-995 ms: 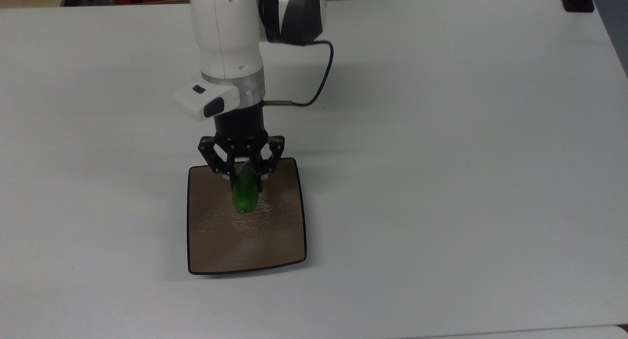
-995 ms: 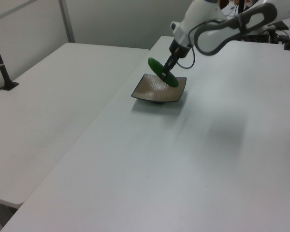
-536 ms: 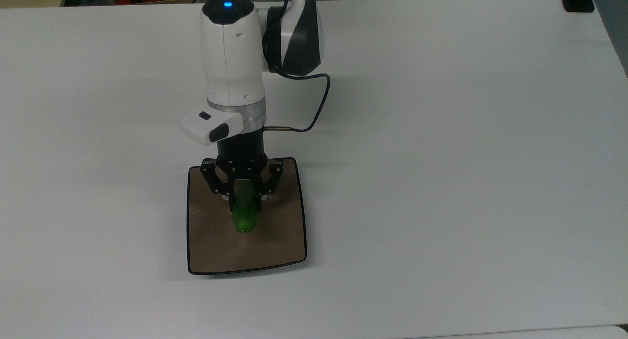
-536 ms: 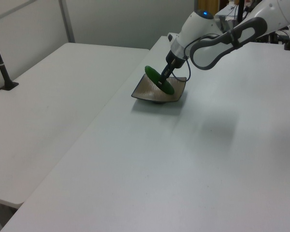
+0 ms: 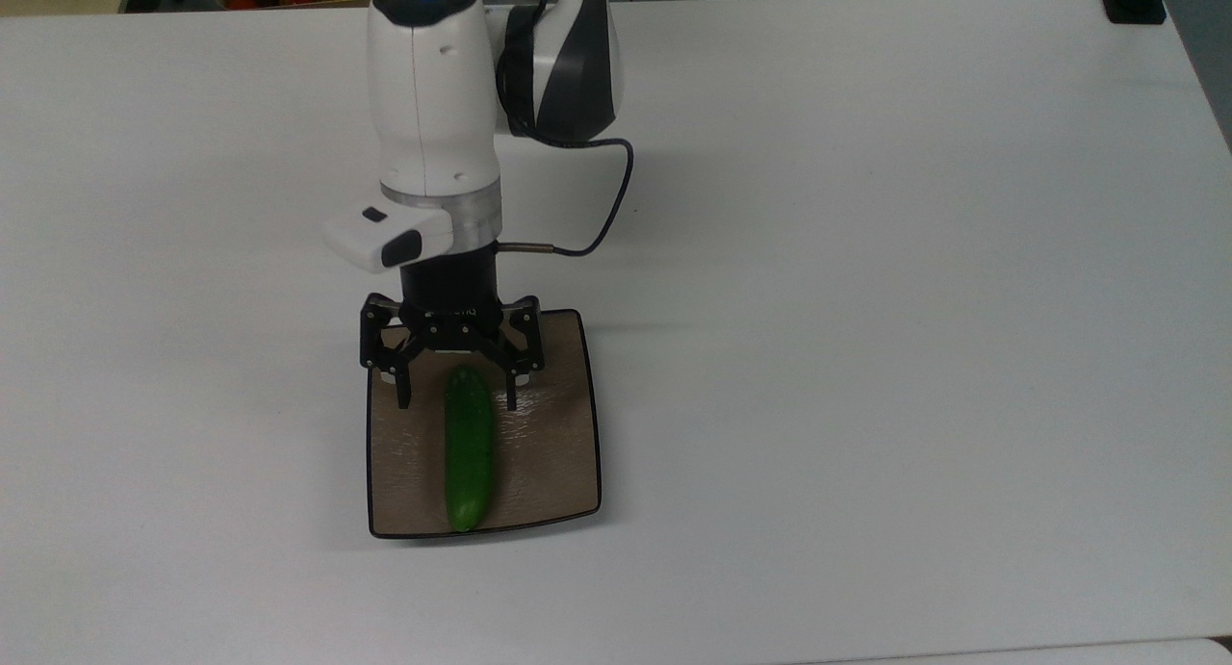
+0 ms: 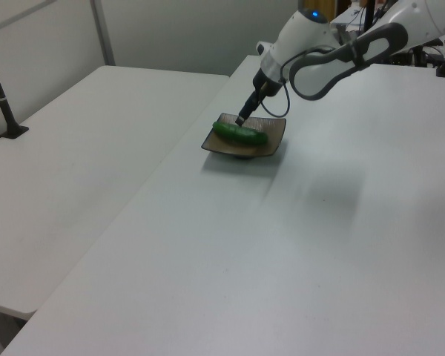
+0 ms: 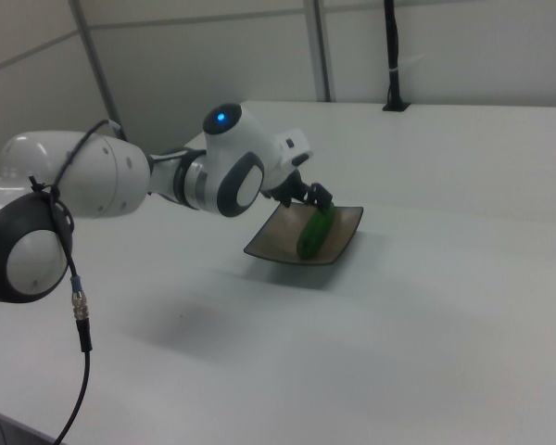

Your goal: Cucumber placed on a ceramic plate

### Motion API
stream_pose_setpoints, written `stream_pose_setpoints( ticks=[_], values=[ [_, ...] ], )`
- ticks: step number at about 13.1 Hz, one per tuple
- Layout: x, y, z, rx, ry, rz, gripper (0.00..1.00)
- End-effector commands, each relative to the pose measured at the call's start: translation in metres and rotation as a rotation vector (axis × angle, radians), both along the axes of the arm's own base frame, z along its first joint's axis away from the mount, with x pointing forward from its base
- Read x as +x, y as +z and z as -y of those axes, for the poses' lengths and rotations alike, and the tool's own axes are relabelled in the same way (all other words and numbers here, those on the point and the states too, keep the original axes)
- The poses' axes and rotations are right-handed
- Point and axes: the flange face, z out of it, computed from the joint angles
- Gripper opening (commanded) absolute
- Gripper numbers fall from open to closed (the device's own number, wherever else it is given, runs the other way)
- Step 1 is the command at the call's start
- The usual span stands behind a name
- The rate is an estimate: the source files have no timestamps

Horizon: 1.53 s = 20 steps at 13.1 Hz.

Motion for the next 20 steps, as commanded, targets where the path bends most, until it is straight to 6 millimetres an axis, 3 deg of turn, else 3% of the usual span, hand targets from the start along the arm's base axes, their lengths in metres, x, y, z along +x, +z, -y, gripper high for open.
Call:
stream_pose_setpoints(
  ticks=[1, 3, 5, 10, 12, 15, 20],
  values=[
    [-0.032, 0.069, 0.006, -0.002, 0.009, -0.006, 1.0],
    [-0.062, 0.125, 0.014, 0.014, -0.003, -0.107, 1.0],
    [-0.088, 0.165, 0.027, 0.039, -0.024, -0.186, 1.0],
    [-0.158, 0.226, 0.03, 0.078, -0.077, -0.387, 1.0],
    [-0.188, 0.241, 0.031, 0.076, -0.073, -0.492, 1.0],
    [-0.21, 0.248, 0.031, 0.075, -0.069, -0.573, 1.0],
    [-0.213, 0.239, 0.022, 0.058, -0.036, -0.615, 1.0]
  ],
)
